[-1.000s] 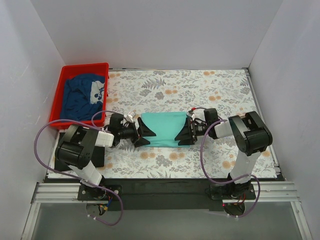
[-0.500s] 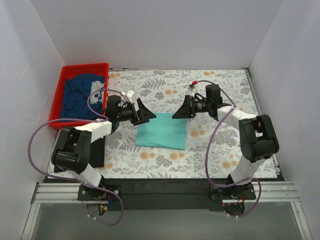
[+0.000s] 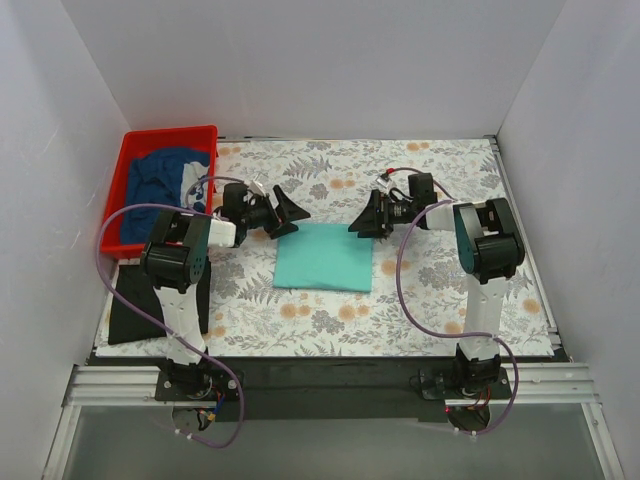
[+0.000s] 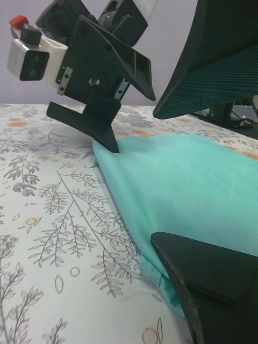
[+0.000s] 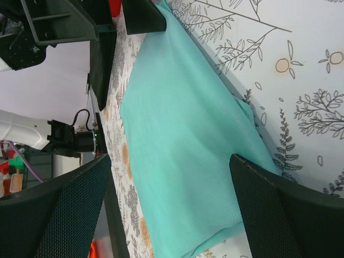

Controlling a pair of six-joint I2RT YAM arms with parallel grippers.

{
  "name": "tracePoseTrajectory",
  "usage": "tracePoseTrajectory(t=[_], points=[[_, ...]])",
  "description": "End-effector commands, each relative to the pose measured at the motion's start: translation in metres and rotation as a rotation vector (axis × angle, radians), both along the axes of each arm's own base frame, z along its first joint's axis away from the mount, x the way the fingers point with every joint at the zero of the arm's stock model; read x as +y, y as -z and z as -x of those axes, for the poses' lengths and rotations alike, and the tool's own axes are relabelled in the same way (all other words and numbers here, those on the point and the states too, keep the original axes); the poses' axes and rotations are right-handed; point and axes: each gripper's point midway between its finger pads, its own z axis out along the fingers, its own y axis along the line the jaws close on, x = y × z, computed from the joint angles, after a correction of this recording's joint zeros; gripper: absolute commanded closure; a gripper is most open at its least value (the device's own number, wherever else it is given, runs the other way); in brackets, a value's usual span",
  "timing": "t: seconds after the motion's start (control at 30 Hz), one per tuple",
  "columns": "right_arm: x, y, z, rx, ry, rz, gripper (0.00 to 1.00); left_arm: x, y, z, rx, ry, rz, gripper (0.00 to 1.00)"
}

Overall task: Fold and stack the t-shirts
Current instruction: Fold the tshirt, then neatly place the folded tshirt to the corner

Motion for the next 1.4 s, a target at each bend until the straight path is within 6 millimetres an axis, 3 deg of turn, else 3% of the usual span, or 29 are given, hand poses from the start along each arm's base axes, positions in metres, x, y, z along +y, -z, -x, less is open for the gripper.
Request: tracePoseTrajectory(t=[0.0,0.07,0.13,0.2,0.23,0.3,0.33,0.37,0.43,0.47,0.53,0.57,0.6,0.63,0.7,0.83,0.9,0.93,1.1,1.23,1.37], points=[[-0.019,0.04,-0.017,-0.001,0.075,0.1,0.02,0.027,0.024,-0.015,0.059,-0.113,-0.033,0.13],[-0.026,0.044,-0.024,0.012,0.093,0.117,0.02,0.026,0.018,-0.014,0.045,-0.096,-0.028,0.13],[-0.03,0.039,-0.032,-0.008,0.096,0.12,0.02,0.023,-0.006,-0.017,-0.018,-0.059,-0.03,0.13],[-0.028,0.013,-0.04,-0.081,0.079,0.103,0.02,0.021,-0.035,-0.032,-0.1,-0.026,-0.049,0.13],[-0.024,-0.002,-0.038,-0.104,0.054,0.07,0.02,0.023,-0.045,-0.029,-0.092,-0.01,-0.079,0.13],[-0.018,-0.042,-0.033,-0.166,0.008,0.005,0.02,0.034,-0.063,-0.04,-0.23,0.001,-0.218,0.13],[-0.016,-0.054,-0.031,-0.198,-0.004,-0.004,0.02,0.04,-0.095,-0.042,-0.342,-0.015,-0.261,0.12],[-0.015,-0.081,-0.028,-0.274,-0.012,-0.012,0.02,0.054,-0.105,-0.049,-0.45,-0.041,-0.369,0.12],[-0.016,-0.098,-0.024,-0.367,-0.021,0.041,0.02,0.068,-0.135,-0.046,-0.547,-0.069,-0.444,0.12],[-0.016,-0.116,-0.02,-0.425,-0.023,0.067,0.02,0.074,-0.162,-0.041,-0.599,-0.089,-0.464,0.13],[-0.011,-0.122,-0.013,-0.5,-0.046,0.172,0.02,0.094,-0.164,-0.032,-0.542,-0.107,-0.542,0.13],[-0.008,-0.13,-0.009,-0.56,-0.062,0.207,0.02,0.101,-0.183,-0.032,-0.551,-0.133,-0.569,0.13],[-0.004,-0.132,-0.005,-0.597,-0.08,0.242,0.02,0.113,-0.185,-0.031,-0.521,-0.161,-0.603,0.13],[0.005,-0.123,0.004,-0.635,-0.117,0.319,0.02,0.117,-0.172,-0.016,-0.431,-0.121,-0.616,0.13],[0.016,-0.122,0.016,-0.711,-0.157,0.39,0.02,0.118,-0.178,-0.003,-0.407,-0.051,-0.594,0.13],[0.059,-0.1,0.06,-0.879,-0.296,0.576,0.02,0.124,-0.16,0.04,-0.225,0.002,-0.533,0.12],[0.069,-0.086,0.07,-0.926,-0.341,0.652,0.02,0.131,-0.146,0.056,-0.129,-0.002,-0.505,0.12],[0.085,-0.082,0.088,-0.958,-0.396,0.657,0.02,0.141,-0.144,0.058,-0.079,-0.032,-0.465,0.13],[0.127,-0.068,0.111,-1.095,-0.472,0.716,0.11,0.176,-0.12,0.067,0.134,-0.134,-0.315,0.18],[0.152,-0.049,0.123,-1.133,-0.523,0.765,0.23,0.177,-0.103,0.072,0.204,-0.131,-0.289,0.21],[0.169,-0.026,0.133,-1.137,-0.586,0.779,0.3,0.18,-0.109,0.071,0.166,-0.149,-0.316,0.21]])
